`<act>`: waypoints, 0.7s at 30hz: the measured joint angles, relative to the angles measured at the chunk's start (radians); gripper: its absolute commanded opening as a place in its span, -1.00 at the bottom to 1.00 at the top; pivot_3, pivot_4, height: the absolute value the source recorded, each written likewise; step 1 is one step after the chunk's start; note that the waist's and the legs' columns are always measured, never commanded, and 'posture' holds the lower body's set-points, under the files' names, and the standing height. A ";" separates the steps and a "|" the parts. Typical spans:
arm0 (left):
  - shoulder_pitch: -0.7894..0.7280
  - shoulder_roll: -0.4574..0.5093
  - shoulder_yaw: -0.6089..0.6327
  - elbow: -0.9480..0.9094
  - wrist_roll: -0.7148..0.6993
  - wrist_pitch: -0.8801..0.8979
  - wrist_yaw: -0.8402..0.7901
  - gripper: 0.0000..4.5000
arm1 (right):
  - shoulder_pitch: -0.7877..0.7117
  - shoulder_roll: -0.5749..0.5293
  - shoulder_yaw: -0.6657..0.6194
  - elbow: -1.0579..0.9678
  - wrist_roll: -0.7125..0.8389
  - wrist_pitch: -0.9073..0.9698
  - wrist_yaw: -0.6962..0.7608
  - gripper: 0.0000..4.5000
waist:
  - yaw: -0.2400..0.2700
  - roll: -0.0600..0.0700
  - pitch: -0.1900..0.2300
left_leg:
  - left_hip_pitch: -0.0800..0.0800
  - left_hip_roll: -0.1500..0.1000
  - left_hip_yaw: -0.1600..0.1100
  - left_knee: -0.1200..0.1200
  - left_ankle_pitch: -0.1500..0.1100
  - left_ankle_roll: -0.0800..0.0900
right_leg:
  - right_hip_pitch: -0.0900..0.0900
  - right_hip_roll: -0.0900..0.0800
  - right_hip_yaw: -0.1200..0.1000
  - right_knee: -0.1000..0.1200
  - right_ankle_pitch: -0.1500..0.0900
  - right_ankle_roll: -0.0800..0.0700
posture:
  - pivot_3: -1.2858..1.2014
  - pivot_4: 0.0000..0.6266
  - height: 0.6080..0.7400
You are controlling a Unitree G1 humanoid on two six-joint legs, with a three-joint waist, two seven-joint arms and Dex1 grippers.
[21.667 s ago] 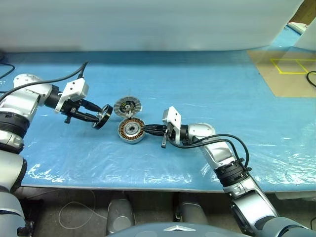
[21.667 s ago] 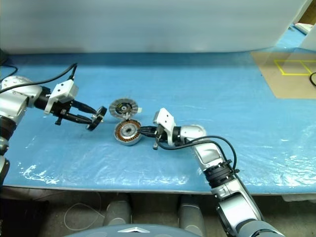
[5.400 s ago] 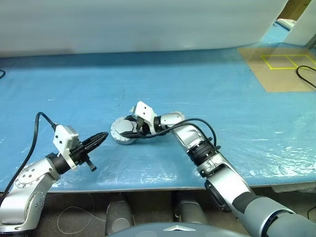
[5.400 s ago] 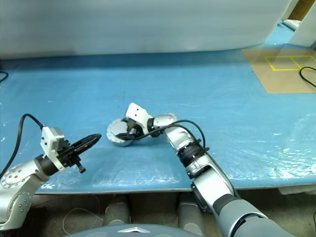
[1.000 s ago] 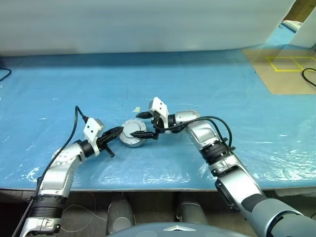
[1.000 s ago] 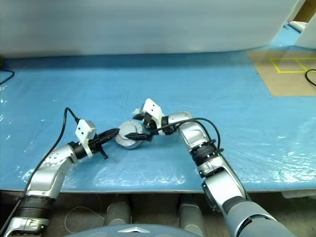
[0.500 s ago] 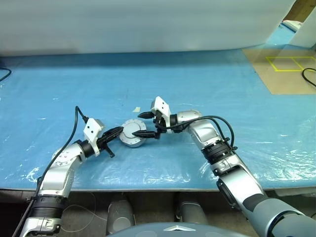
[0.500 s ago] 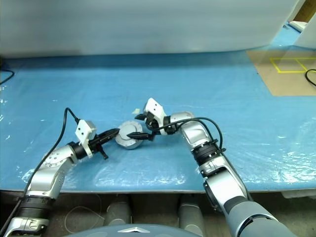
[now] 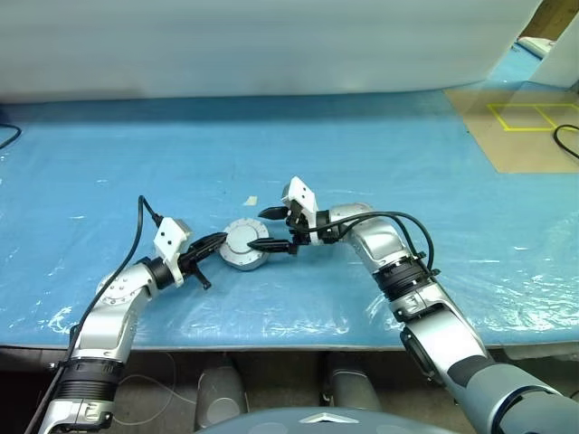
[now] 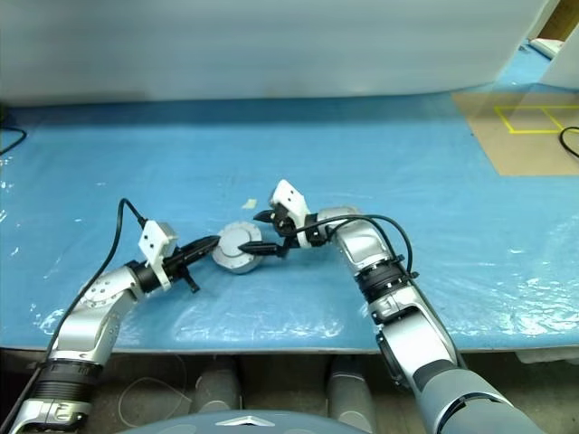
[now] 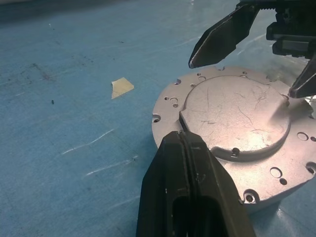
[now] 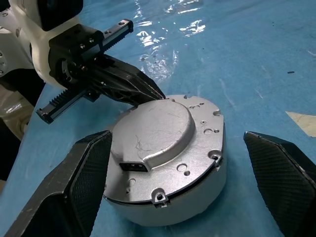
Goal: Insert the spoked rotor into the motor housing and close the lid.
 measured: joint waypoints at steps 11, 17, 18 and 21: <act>0.005 0.000 -0.001 0.001 0.002 -0.009 0.000 -1.00 | -0.001 0.003 -0.032 0.007 0.024 0.118 -0.008 0.99 | 0.000 0.000 0.000 | 0.000 0.000 0.000 0.000 0.000 0.000 | 0.000 0.000 0.000 0.000 0.000 0.000 | 0.03 -0.52 1.00; 0.011 -0.002 -0.001 0.001 0.002 -0.018 0.000 -1.00 | -0.003 0.008 -0.055 0.008 0.060 0.249 -0.011 0.99 | 0.002 0.000 0.000 | 0.000 0.000 0.000 0.000 0.000 0.000 | 0.000 0.000 0.000 0.000 0.000 0.000 | 0.03 -0.52 1.00; 0.011 -0.003 -0.001 0.001 0.001 -0.018 0.000 -1.00 | -0.004 0.009 -0.061 0.008 0.066 0.273 -0.011 0.99 | 0.002 0.000 0.000 | 0.000 0.000 0.000 0.000 0.000 0.000 | 0.000 0.000 0.000 0.000 0.000 0.000 | 0.03 -0.52 1.00; 0.012 -0.003 -0.001 0.001 0.001 -0.027 -0.002 -1.00 | -0.010 0.008 -0.074 0.015 0.080 0.336 -0.027 0.99 | 0.002 0.000 0.000 | 0.000 0.000 0.000 0.000 0.000 0.000 | 0.000 0.000 0.000 0.000 0.000 0.000 | 0.03 -0.52 1.00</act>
